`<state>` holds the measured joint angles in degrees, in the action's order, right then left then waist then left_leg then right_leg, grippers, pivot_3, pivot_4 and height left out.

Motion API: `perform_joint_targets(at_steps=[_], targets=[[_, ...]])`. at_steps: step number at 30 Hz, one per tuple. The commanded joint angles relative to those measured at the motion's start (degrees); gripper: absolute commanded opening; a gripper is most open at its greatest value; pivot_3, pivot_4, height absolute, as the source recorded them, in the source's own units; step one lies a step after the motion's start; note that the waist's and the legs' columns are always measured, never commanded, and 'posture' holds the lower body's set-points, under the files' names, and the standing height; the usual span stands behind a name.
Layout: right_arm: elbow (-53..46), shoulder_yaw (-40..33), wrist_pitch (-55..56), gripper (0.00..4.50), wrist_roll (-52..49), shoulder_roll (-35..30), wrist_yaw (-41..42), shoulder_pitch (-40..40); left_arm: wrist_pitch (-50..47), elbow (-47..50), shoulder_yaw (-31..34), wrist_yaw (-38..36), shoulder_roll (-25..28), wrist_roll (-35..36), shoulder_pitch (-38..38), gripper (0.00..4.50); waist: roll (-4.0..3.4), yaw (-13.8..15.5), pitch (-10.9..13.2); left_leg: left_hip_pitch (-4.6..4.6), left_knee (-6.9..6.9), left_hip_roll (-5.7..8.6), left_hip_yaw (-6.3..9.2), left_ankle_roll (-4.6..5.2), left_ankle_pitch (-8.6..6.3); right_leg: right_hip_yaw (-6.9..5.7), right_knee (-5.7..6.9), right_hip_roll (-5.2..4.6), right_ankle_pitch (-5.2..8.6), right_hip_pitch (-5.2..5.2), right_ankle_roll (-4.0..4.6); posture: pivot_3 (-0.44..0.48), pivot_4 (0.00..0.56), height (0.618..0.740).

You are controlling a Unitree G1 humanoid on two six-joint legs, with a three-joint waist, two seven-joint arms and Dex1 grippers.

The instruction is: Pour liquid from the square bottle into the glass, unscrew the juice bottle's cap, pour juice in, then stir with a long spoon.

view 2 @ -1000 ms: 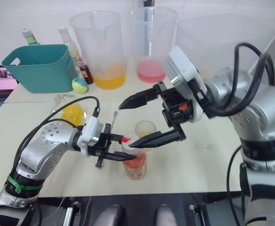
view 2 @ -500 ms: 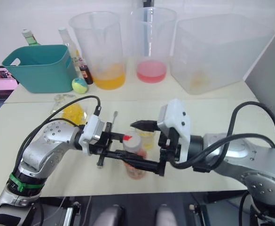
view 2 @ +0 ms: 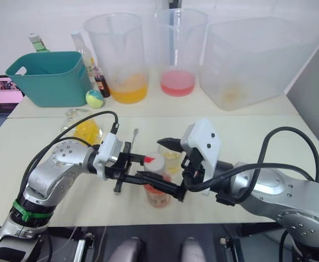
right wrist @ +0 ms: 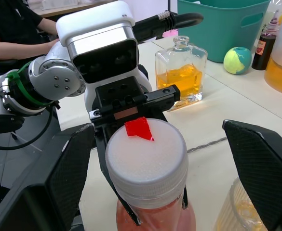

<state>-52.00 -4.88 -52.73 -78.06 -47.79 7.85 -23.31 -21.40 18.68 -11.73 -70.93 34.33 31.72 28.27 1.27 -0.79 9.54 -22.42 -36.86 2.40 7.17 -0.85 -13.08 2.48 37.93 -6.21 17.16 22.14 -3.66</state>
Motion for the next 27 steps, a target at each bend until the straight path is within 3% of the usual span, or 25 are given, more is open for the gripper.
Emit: perform_joint_targets(at_steps=[1, 6, 7, 14, 17, 20, 23, 27], targets=[[-1.5, 0.1, 2.4, 3.7, -1.4, -0.4, -0.6, -0.2, -1.0, -0.3, -1.4, -0.4, 0.5, -1.1, -0.7, 1.2, 0.0, 0.0, 0.0, 0.0, 0.0, 0.0, 0.0, 0.0, 0.0, 0.0, 0.0, 0.0, 0.0, 0.0, 0.0, 0.0, 0.15, 0.738], [-1.5, 1.0, 2.8, 1.91, -1.9, -0.7, -0.8, -0.5, -1.1, -0.1, -1.2, -0.3, 0.7, -1.0, -0.7, 1.2, 0.0, 0.0, 0.0, 0.0, 0.0, 0.0, 0.0, 0.0, 0.0, 0.0, -0.01, 0.0, 0.0, 0.0, 0.0, 0.0, 0.15, 0.738], [-1.4, 1.1, 2.9, 1.73, -1.9, -0.8, -0.7, -0.5, -1.1, -0.2, -1.2, -0.3, 0.7, -1.1, -0.6, 1.2, 0.0, 0.0, 0.0, 0.0, 0.0, 0.0, 0.0, 0.0, 0.0, 0.0, -0.01, 0.0, 0.0, 0.0, 0.0, 0.0, 0.15, 0.738], [-0.7, 2.1, 3.5, 1.7, -0.7, -1.4, 0.7, -1.1, -1.2, -0.2, -1.1, 0.0, 0.7, -1.2, -0.5, 1.2, 0.0, 0.0, 0.0, 0.0, 0.0, 0.0, 0.0, 0.0, 0.0, 0.0, -0.02, 0.0, 0.0, 0.0, 0.0, 0.0, 0.15, 0.738], [0.7, 3.1, 3.7, 1.7, 2.0, -1.7, 5.3, -2.7, -1.3, -0.2, -1.0, 0.2, 0.8, -1.3, -0.4, 1.2, 0.0, 0.0, 0.0, 0.0, 0.0, 0.0, -0.01, 0.0, 0.0, 0.0, -0.02, 0.0, 0.0, 0.0, 0.0, 0.0, 0.15, 0.738], [3.6, 4.2, 5.0, 1.7, 6.6, -2.7, 15.9, -3.8, -1.5, -0.4, -1.0, 0.2, 0.7, -1.4, -0.2, 1.2, 0.0, -0.1, 0.0, 0.0, 0.0, 0.0, -0.01, 0.0, 0.0, 0.0, -0.02, 0.0, 0.0, 0.0, 0.0, 0.0, 0.15, 0.738], [10.8, 8.7, 9.2, 1.7, 16.1, -4.9, 33.0, -5.6, -1.5, -0.6, -1.3, 0.0, 0.8, -1.5, 0.1, 1.2, 0.0, -0.1, 0.0, 0.01, -0.02, -0.01, -0.03, 0.0, 0.0, -0.02, -0.05, 0.01, 0.0, -0.03, -0.01, 0.0, 0.15, 0.738], [23.0, 15.0, 12.5, 1.7, 22.9, -3.3, 50.4, -14.4, -1.3, -0.8, -1.3, -0.4, 1.0, -1.5, 0.2, 1.2, 0.0, -0.2, 0.0, 0.09, -0.01, -0.05, -0.06, 0.0, 0.0, -0.03, -0.1, 0.05, 0.01, -0.11, -0.01, 0.0, 0.15, 0.738]])
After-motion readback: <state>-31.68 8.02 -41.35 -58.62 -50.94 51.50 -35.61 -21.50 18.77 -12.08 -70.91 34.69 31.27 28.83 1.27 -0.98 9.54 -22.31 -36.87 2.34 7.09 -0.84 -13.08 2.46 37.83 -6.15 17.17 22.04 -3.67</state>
